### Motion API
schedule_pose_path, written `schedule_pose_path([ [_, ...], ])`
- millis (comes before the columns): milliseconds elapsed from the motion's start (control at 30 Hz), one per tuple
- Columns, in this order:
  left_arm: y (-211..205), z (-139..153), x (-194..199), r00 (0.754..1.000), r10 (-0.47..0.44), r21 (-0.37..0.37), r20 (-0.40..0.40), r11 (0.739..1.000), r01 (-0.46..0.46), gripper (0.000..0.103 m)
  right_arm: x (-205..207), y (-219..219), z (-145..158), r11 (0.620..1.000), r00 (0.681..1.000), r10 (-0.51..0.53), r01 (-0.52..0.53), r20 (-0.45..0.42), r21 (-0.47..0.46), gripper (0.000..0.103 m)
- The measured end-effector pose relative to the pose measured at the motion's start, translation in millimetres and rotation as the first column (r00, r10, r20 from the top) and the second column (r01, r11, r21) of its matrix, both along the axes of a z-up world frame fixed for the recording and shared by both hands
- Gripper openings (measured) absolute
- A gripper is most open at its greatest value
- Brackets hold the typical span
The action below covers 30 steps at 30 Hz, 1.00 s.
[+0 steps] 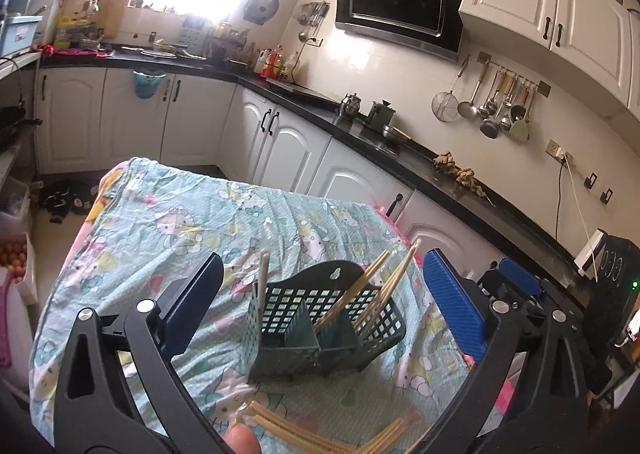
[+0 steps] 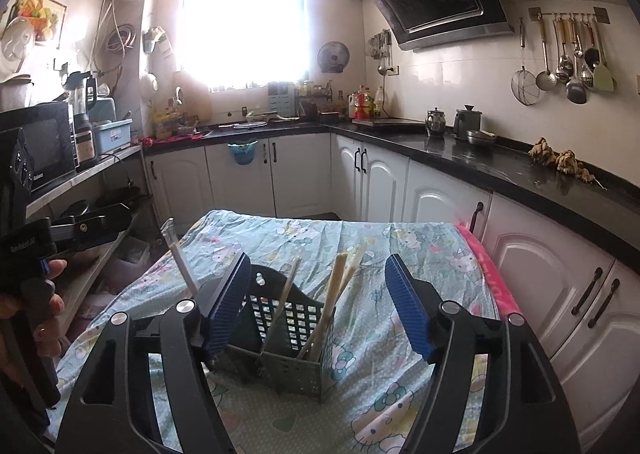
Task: Organize utensils
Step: 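Open both grippers to release the chopsticks into the caddy, then withdraw both open grippers from the caddy toward the chopstick pile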
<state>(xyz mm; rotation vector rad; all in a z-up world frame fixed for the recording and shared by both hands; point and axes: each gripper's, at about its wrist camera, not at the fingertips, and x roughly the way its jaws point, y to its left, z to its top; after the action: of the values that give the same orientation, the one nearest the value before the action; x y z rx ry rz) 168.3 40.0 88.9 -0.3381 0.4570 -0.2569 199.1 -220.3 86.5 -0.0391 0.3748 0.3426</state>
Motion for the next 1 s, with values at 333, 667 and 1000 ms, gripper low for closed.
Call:
schedule_pose_path([
  [333,6,-15,-13,1.0,0.008,0.005,-0.029,1.0,-0.008,0.092,-16,12,-10,0.999,1.0,0.023,-0.023,-0.008,-0.021,0.076],
  [667,8,-31,-23,0.998,0.019,0.027,-0.063,1.0,-0.017,0.092,-30,28,-29,0.996,0.996,0.069,-0.071,-0.056,-0.044,0.078],
  [1000,5,-45,-32,0.995,0.013,0.04,-0.097,0.999,-0.009,0.092,-42,37,-39,0.992,0.991,0.105,-0.11,-0.084,-0.062,0.079],
])
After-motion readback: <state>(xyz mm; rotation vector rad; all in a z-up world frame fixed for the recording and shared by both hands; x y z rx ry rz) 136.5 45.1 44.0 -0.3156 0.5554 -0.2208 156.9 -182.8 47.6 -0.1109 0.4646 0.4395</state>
